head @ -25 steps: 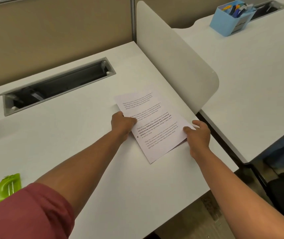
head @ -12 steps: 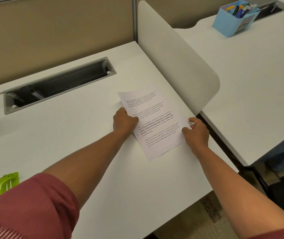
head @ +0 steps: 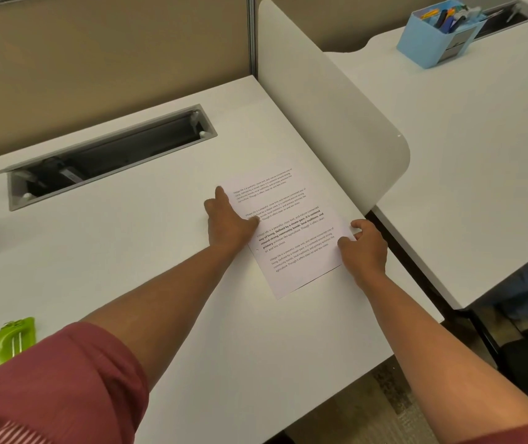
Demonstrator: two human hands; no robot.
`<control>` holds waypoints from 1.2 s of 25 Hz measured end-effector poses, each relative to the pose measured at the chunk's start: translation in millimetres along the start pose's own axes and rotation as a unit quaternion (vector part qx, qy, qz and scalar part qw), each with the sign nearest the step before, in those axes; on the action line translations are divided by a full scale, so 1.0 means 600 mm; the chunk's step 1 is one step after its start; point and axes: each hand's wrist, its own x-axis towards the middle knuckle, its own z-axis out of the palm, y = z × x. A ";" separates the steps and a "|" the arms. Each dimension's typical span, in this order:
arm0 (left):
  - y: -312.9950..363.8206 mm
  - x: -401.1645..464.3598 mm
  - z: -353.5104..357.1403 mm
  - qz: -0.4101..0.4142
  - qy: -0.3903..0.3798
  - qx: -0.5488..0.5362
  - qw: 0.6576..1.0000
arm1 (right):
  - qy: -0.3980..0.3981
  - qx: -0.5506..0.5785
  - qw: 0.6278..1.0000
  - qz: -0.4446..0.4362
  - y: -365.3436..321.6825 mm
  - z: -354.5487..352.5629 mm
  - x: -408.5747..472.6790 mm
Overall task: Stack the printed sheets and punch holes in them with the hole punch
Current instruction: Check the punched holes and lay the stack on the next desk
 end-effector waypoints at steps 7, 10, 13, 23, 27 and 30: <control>-0.015 0.008 0.000 0.009 -0.026 0.054 0.998 | 0.007 -0.138 0.990 -0.042 0.003 0.017 -0.004; -0.014 0.008 0.000 0.018 -0.023 0.051 0.998 | -0.041 -0.217 0.972 -0.085 0.011 0.028 -0.010; -0.018 0.006 0.000 0.021 -0.020 0.044 0.999 | -0.046 -0.239 0.965 -0.096 0.019 0.032 -0.011; -0.079 -0.030 -0.078 0.005 -0.046 -0.075 0.996 | 0.000 -0.218 0.967 -0.127 -0.012 0.061 -0.074; -0.145 -0.066 -0.168 -0.007 -0.048 -0.084 0.995 | -0.046 -0.207 0.955 -0.206 -0.070 0.141 -0.171; -0.207 -0.092 -0.263 -0.013 -0.003 -0.094 0.995 | -0.119 -0.204 0.936 -0.260 -0.113 0.220 -0.258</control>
